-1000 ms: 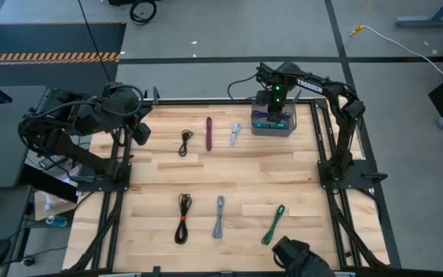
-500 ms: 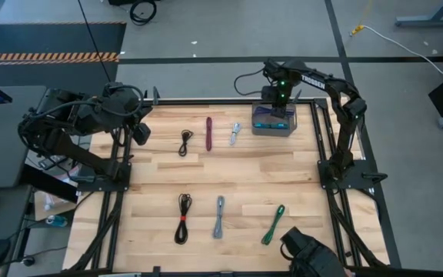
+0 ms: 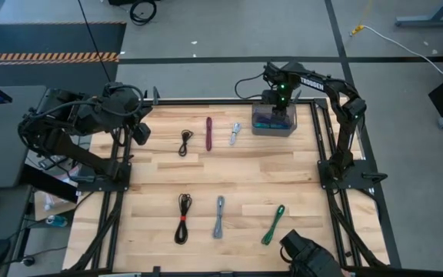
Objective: Pick and place USB-C Cables
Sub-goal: Put the white charger cable into the black bin
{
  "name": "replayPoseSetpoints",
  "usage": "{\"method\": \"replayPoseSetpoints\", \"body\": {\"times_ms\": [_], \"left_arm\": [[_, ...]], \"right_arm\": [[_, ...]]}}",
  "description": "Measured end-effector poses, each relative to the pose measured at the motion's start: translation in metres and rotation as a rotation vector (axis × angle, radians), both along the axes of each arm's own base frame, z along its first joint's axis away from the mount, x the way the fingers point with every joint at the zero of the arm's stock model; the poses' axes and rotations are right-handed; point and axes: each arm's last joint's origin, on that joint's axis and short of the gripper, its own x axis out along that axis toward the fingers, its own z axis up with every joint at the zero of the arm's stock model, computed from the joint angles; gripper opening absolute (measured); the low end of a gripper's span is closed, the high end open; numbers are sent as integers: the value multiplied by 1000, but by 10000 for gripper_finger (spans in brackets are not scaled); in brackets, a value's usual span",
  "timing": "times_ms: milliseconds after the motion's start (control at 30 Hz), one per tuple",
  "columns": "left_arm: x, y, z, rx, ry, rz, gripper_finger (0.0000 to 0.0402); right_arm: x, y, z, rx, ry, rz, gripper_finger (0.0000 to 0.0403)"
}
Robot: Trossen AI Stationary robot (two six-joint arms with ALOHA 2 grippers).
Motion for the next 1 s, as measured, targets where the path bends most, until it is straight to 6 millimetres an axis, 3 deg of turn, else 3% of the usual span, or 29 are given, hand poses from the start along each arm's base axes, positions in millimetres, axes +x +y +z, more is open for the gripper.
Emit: {"method": "replayPoseSetpoints", "body": {"times_ms": [233, 367, 533, 733, 867, 1000], "left_arm": [[1, 0, 0, -16, -15, 15, 32], [15, 0, -6, 5, 48, 14, 39], [44, 6, -20, 31, 158, 44, 73], [93, 23, -47, 45, 298, 137, 127], [120, 44, -69, 0, 382, 208, 154], [146, 68, -89, -107, 394, 230, 161]], "right_arm": [[3, 4, 4, -24, 27, -19, 123], [12, 13, 30, -79, -29, -1, 123], [22, 34, 84, -186, -137, -2, 123], [20, 84, 162, -325, -337, 18, 123], [-2, 127, 214, -425, -499, 37, 124], [-37, 167, 259, -512, -695, 0, 124]]}}
